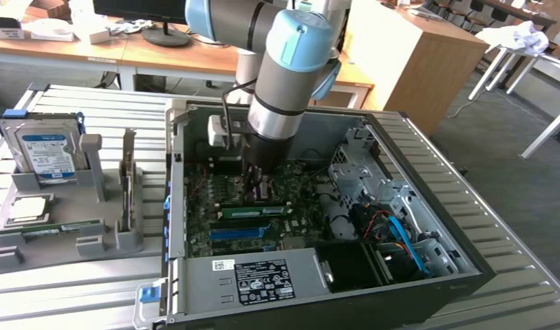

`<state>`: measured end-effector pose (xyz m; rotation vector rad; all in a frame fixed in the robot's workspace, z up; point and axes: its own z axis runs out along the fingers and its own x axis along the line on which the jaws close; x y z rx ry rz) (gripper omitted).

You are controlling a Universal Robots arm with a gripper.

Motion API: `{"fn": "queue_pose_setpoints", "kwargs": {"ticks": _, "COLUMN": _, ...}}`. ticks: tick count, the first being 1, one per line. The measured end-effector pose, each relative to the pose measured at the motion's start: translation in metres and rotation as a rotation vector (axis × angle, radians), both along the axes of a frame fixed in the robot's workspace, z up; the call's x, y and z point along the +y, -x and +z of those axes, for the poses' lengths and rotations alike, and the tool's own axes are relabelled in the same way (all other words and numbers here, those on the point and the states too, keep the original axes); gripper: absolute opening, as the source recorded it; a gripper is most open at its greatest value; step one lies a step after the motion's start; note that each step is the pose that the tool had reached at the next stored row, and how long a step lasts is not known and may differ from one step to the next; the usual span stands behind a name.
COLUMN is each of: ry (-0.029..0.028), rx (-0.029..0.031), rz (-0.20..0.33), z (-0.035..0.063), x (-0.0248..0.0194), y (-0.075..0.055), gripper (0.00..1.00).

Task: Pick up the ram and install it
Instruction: 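Press down the ram until it locks into place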

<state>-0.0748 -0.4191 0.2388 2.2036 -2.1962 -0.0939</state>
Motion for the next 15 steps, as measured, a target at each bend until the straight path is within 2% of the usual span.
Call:
{"fn": "queue_pose_setpoints", "kwargs": {"ticks": 7, "ry": -0.0006, "rx": 0.0016, "rz": 0.0, "z": 0.0107, "x": 0.0001, "y": -0.008, "gripper": 0.1}}
{"fn": "queue_pose_setpoints", "kwargs": {"ticks": 15, "ry": -0.0012, "rx": 0.0142, "rz": 0.0, "z": 0.0125, "x": 0.0, "y": -0.028, "gripper": 0.1}}
